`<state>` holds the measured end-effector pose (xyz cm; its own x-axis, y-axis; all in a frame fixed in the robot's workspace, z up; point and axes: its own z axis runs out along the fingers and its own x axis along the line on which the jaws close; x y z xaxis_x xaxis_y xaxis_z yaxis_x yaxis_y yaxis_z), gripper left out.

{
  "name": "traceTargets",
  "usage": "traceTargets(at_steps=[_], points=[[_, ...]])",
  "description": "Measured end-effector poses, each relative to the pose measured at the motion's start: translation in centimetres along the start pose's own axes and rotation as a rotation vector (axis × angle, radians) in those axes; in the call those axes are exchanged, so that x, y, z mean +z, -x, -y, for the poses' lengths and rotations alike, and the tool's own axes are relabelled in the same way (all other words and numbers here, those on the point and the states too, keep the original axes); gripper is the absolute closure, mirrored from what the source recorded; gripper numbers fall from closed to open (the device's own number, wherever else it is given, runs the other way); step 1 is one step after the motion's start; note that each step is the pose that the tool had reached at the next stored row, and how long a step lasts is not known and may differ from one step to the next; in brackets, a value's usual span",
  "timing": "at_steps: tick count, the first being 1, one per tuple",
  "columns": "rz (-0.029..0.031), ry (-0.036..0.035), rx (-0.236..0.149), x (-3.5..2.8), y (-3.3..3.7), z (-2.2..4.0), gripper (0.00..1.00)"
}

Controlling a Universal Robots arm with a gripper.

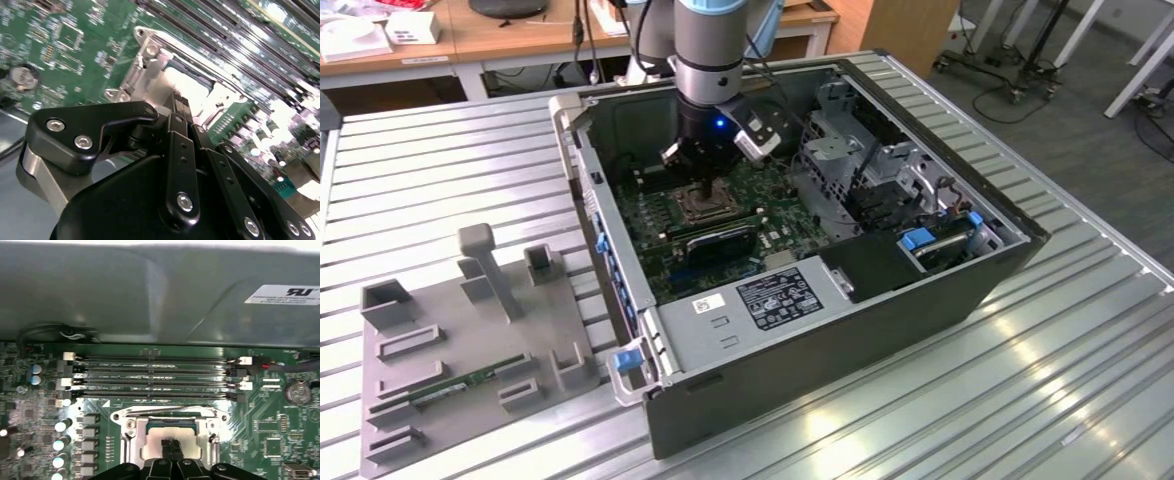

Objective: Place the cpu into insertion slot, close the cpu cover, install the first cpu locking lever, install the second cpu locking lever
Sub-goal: 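Install the first cpu locking lever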

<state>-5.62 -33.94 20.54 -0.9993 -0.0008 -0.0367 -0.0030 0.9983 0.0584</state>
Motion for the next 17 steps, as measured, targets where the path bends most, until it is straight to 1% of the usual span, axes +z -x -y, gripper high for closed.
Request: traceTargets(at_steps=[4, 8, 10, 13, 15, 17], points=[[-0.0002, -0.0001, 0.0, -0.01, 0.0, 0.0, 0.89], [-0.0002, 0.0, 0.0, -0.44, 0.02, -0.03, 0.89], [-0.0001, 0.0003, 0.0, -0.43, 0.06, -0.03, 0.89], [-0.0002, 0.0001, 0.0, -0.43, 0.33, -0.02, 0.89], [-0.0001, 0.0002, 0.0, -0.44, 0.33, -0.02, 0.89], [-0.0004, -0.0002, 0.0, -0.57, 0.33, -0.03, 0.89]])
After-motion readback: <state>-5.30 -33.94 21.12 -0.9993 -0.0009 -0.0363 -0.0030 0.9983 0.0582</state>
